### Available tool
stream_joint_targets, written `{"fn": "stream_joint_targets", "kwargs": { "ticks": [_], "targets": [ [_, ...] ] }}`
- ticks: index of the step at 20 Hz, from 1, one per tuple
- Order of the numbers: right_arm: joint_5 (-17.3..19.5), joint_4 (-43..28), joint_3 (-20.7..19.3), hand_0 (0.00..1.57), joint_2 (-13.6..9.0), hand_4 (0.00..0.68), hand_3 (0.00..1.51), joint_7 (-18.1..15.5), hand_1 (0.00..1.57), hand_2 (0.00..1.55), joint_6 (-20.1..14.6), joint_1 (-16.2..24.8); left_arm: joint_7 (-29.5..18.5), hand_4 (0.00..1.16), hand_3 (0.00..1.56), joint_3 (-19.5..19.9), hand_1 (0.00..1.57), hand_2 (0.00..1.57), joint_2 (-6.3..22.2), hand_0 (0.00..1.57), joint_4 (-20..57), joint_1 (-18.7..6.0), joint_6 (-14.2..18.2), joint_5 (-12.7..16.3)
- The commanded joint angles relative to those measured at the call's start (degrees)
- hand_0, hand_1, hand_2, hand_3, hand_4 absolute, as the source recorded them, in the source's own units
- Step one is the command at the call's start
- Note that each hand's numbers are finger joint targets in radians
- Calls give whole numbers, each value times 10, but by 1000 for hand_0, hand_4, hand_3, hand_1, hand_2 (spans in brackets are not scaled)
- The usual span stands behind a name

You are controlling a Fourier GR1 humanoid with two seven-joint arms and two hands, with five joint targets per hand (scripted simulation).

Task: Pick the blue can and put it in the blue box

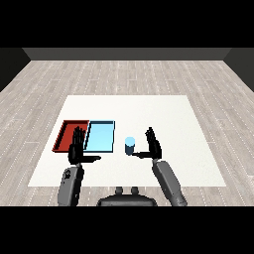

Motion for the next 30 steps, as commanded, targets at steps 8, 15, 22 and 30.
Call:
{"fn": "stream_joint_targets", "kwargs": {
  "ticks": [8, 15, 22, 30],
  "targets": [
    [-66, 95, 82, 0, 0, 0, 0, -60, 0, 0, -54, -24, 17, 0, 0, -12, 0, 0, -12, 0, 0, -16, 21, -8],
    [-93, 136, 64, 0, 0, 0, 0, -45, 0, 0, -42, -86, -5, 0, 0, -11, 0, 0, -4, 0, -29, 28, 7, -8],
    [-134, 182, 104, 0, 0, 0, 0, -92, 0, 0, -54, -107, -18, 0, 0, 8, 0, 0, 7, 0, -2, 12, 2, -5],
    [-172, 251, 123, 0, 0, 0, 0, -129, 0, 0, -37, -143, 34, 0, 0, 18, 0, 0, 26, 0, -38, -8, -6, 14]
  ]
}}
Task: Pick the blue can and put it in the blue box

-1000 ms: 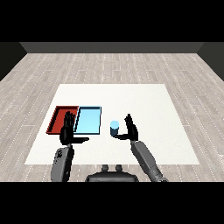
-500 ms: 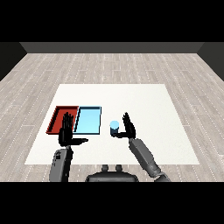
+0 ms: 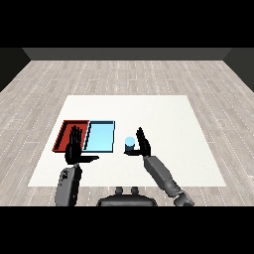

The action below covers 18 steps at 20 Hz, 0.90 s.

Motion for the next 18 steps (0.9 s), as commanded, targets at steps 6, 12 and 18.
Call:
{"fn": "stream_joint_targets", "kwargs": {
  "ticks": [6, 12, 18],
  "targets": [
    [-26, 45, 6, 0, 0, 0, 0, -23, 0, 0, 27, -14, 27, 0, 0, -5, 0, 0, -8, 0, -19, -5, 18, -3],
    [-115, 133, 62, 0, 0, 0, 0, -50, 0, 0, -5, -116, 9, 0, 0, 2, 0, 0, 4, 0, -39, 35, -6, 4],
    [-80, 113, 41, 0, 0, 0, 0, -51, 0, 0, 27, -68, -19, 0, 0, 6, 0, 0, -4, 0, 23, -4, -7, 3]
  ]
}}
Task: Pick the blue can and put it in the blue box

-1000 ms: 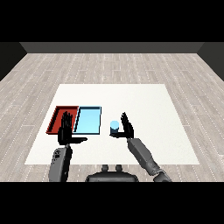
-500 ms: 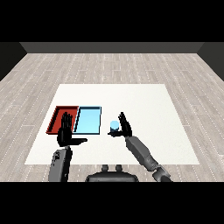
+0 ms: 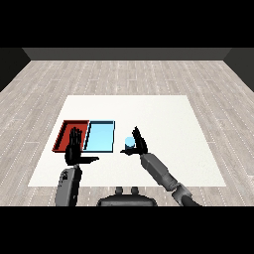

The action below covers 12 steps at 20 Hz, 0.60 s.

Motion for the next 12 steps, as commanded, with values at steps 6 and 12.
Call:
{"fn": "stream_joint_targets", "kwargs": {
  "ticks": [6, 12],
  "targets": [
    [-48, 67, 41, 1056, 0, 177, 1127, -40, 1056, 1218, -50, -36, 13, 0, 0, -14, 0, 0, -12, 0, -12, -5, 14, -10],
    [-49, 17, 96, 1564, 0, 676, 1441, 17, 1564, 1483, -156, -30, 10, 0, 0, 22, 0, 0, 14, 0, 7, -20, -12, 24]
  ]
}}
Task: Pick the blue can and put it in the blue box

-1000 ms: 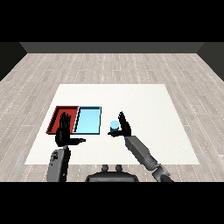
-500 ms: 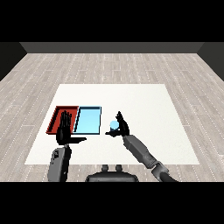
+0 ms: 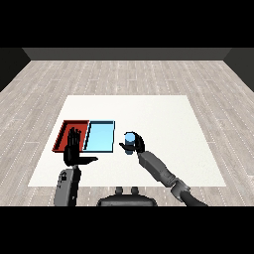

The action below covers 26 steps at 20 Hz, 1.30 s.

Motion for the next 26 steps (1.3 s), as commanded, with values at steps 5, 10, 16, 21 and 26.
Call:
{"fn": "stream_joint_targets", "kwargs": {
  "ticks": [5, 10, 16, 21, 26],
  "targets": [
    [63, -22, -36, 1560, 0, 677, 1435, 40, 1560, 1487, -22, 5, -23, 0, 0, -16, 0, 0, -6, 0, 28, -17, -3, -19],
    [77, -98, 1, 1503, 0, 657, 1417, 35, 1503, 1460, -78, 11, 5, 0, 0, -37, 0, 0, -20, 0, 21, -8, 7, -24],
    [110, -116, -20, 1481, 0, 646, 1415, 55, 1481, 1455, -69, -22, 15, 0, 0, -81, 0, 0, -25, 0, 49, -26, 37, -53],
    [168, -159, -38, 1458, -5, 660, 1411, 33, 1458, 1434, -45, -16, 26, 0, 0, -78, 0, 0, -20, 0, 91, -60, 19, -49],
    [186, -234, -75, 1434, -65, 666, 1421, 70, 1434, 1439, 10, 25, 56, 0, 0, -101, 0, 0, -26, 0, 100, -71, 27, -47]
  ]
}}
